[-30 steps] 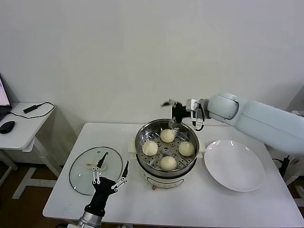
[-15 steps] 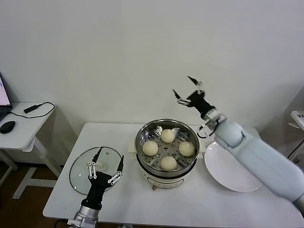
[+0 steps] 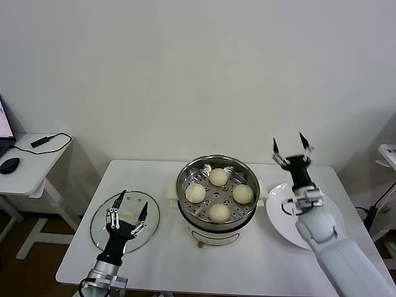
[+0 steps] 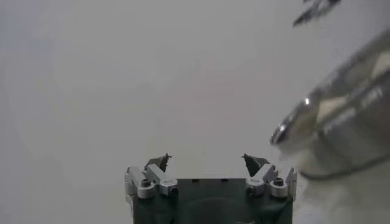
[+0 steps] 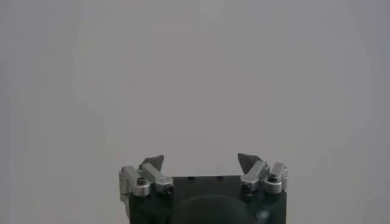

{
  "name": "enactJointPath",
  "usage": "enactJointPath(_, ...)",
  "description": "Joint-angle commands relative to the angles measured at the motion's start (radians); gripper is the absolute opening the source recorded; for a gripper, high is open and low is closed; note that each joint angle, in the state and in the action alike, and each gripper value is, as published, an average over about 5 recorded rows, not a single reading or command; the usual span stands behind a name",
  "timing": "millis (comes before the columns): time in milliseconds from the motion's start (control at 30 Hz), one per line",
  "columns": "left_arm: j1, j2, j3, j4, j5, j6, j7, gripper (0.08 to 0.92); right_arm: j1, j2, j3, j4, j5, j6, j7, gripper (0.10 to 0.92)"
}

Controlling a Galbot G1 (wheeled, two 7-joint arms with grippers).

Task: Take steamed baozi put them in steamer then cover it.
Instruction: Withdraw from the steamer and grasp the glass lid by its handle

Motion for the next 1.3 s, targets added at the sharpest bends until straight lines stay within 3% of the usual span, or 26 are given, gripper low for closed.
enactJointPath(33,-0.005,0.046,-0.079,0.121,0.423,0.158,0.029,0.823,-0.288,0.112,0.232,0.038,-0.03,0.035,-0.003,0.823)
enactJointPath(533,-0.083,0.054,-0.107,0.346,0.787,0.042,-0.045,0.823,-0.315,0.144,0.23,0.035,-0.042,0.043,-0.023,0.823)
enactJointPath(967,-0.168,0.042,-0.084,0.421,0.773,0.068,-0.077,0.823,-0.307,0.163,0.217,0.019,-0.064,0.048,-0.03,0.823)
enactJointPath(1300,-0.217,0.036,-0.046,0.431,0.665,0.117,-0.049,0.823,-0.307,0.169,0.219,0.017,-0.079,0.052,-0.033,0.823)
